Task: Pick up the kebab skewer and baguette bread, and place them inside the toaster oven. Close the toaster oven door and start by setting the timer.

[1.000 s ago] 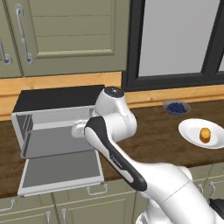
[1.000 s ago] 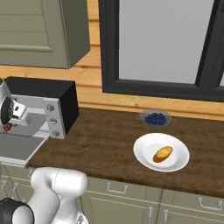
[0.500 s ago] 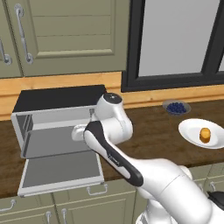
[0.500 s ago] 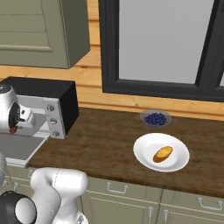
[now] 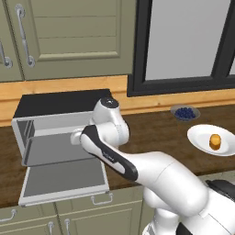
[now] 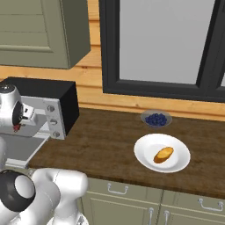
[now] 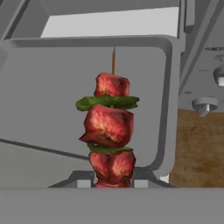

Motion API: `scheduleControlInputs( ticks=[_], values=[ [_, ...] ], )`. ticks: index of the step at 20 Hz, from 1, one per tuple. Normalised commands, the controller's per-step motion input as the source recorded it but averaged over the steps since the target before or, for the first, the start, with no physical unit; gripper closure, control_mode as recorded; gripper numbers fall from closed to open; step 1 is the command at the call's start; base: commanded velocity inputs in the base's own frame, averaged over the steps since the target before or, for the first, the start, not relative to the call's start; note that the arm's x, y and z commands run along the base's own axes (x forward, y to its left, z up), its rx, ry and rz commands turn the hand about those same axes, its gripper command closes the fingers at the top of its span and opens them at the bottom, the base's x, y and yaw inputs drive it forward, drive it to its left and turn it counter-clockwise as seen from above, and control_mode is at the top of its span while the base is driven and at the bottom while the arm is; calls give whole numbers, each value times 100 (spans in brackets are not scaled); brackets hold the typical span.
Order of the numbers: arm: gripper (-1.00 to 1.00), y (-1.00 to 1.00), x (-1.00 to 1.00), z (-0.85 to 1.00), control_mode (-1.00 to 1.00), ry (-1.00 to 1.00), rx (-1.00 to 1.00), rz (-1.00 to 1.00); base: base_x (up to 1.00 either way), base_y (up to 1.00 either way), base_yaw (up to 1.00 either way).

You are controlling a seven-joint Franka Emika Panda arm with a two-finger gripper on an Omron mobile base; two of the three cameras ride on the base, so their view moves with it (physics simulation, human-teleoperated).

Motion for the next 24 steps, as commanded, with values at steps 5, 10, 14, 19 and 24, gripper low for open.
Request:
scheduleControlInputs(
  ticks=[5,10,14,19,24],
  values=[
    [100,8,11,-24,-100,0,-5,0,0,0,0],
    [100,1,2,-22,-100,0,-5,0,0,0,0],
    [100,0,1,-15,-100,0,-3,0,0,0,0],
    [100,0,0,-9,-100,0,-1,0,0,0,0],
    [100,0,12,-5,-100,0,0,0,0,0,0]
  ],
)
